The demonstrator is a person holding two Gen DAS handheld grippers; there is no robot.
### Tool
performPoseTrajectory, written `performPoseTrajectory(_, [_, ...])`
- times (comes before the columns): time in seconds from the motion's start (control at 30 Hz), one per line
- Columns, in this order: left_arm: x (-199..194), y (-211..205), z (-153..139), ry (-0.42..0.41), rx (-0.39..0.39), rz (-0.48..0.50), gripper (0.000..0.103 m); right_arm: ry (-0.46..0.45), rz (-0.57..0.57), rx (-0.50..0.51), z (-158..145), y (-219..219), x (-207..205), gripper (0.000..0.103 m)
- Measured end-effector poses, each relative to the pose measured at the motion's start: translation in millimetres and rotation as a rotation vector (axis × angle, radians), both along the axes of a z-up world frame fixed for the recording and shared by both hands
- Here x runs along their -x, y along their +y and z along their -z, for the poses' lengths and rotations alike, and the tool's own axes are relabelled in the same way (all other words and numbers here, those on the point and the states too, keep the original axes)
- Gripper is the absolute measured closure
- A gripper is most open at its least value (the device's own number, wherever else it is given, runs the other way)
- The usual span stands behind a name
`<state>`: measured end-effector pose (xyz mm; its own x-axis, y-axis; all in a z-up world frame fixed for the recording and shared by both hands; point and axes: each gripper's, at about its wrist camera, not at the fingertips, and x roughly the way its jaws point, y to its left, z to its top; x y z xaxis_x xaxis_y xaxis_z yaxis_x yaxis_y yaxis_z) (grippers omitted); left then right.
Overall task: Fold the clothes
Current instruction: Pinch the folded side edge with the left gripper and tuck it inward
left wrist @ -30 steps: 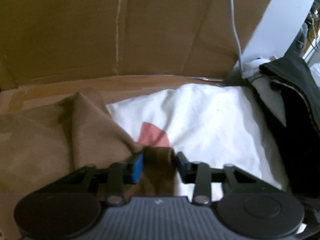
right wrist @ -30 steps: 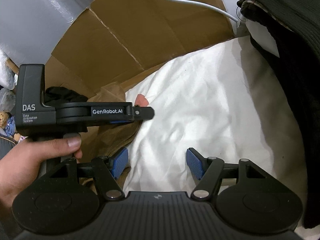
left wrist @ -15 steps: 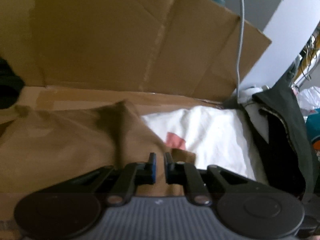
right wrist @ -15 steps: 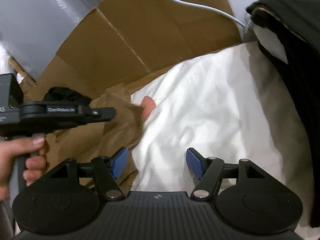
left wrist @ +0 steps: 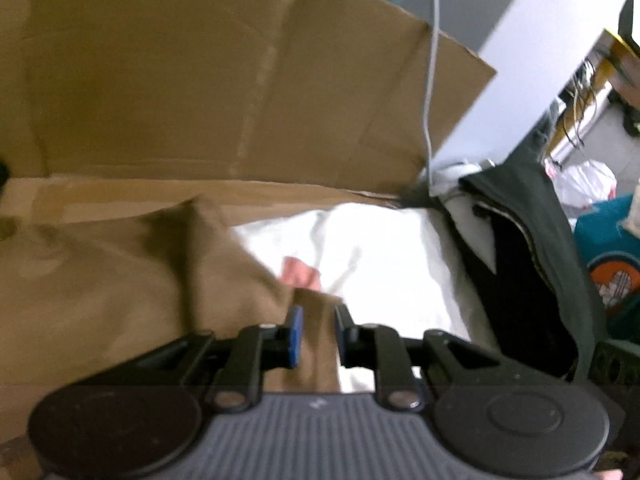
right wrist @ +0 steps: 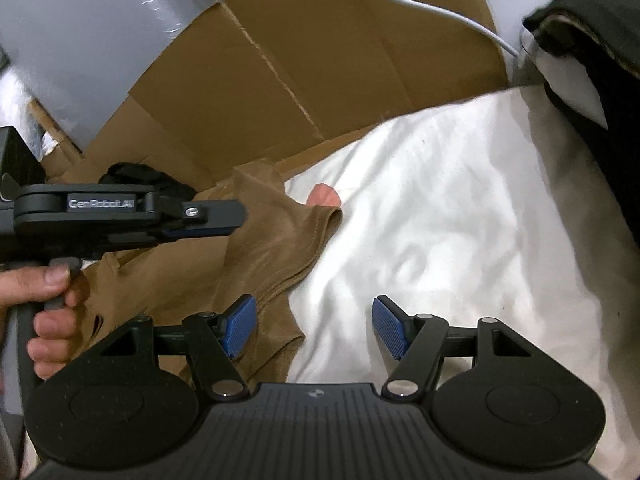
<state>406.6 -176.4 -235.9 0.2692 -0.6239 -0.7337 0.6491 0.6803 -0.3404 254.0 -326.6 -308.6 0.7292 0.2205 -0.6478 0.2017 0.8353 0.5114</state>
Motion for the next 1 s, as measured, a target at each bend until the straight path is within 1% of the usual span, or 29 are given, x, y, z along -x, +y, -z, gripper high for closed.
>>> performPoseTrajectory(0.07, [-2, -11, 7, 0.003, -0.008, 0.013, 0.081, -0.002, -0.005, 0.001, -1, -1, 0, 0.034])
performPoseTrajectory(0.1, [-3, -16, 11, 0.002, -0.015, 0.018, 0.076, -0.004, -0.007, 0.002, -2, -2, 0, 0.034])
performPoseTrajectory(0.13, [-4, -20, 14, -0.002, -0.022, 0.022, 0.068, -0.007, -0.002, -0.002, -3, -4, 0, 0.034])
performPoseTrajectory(0.2, [-6, -31, 23, -0.016, -0.061, 0.043, 0.067, -0.017, 0.025, -0.022, -3, -11, 2, 0.034])
performPoseTrajectory(0.3, [-7, -38, 34, -0.008, -0.087, 0.049, 0.067, -0.007, 0.044, -0.047, 1, -19, 4, 0.034])
performPoseTrajectory(0.37, [-7, -37, 39, -0.013, -0.092, 0.041, 0.070, -0.002, 0.048, -0.066, 3, -22, 4, 0.034])
performPoseTrajectory(0.43, [-10, -35, 42, -0.006, -0.084, 0.020, 0.076, 0.000, 0.048, -0.075, 4, -22, 3, 0.034])
performPoseTrajectory(0.6, [-20, -38, 44, 0.029, -0.092, -0.001, 0.076, 0.010, 0.037, -0.078, 6, -15, -2, 0.034])
performPoseTrajectory(0.67, [-20, -41, 43, 0.023, -0.104, -0.002, 0.077, 0.010, 0.024, -0.067, 6, -12, -3, 0.034])
performPoseTrajectory(0.7, [-19, -42, 43, 0.016, -0.113, -0.004, 0.081, 0.010, 0.017, -0.059, 6, -10, -3, 0.034])
performPoseTrajectory(0.73, [-19, -41, 43, 0.018, -0.113, -0.010, 0.089, 0.010, 0.011, -0.050, 6, -9, -3, 0.034])
performPoseTrajectory(0.77, [-20, -40, 42, 0.024, -0.110, -0.019, 0.092, 0.009, 0.006, -0.042, 5, -8, -3, 0.034])
performPoseTrajectory(0.83, [-22, -32, 41, 0.052, -0.082, -0.034, 0.096, 0.008, 0.006, -0.040, 5, -8, -3, 0.034])
performPoseTrajectory(0.9, [-25, -19, 37, 0.076, -0.036, -0.058, 0.096, 0.007, 0.010, -0.041, 4, -9, -3, 0.034])
performPoseTrajectory(1.0, [-24, -4, 26, 0.065, -0.007, -0.055, 0.096, -0.003, 0.017, -0.037, 0, -10, -2, 0.034])
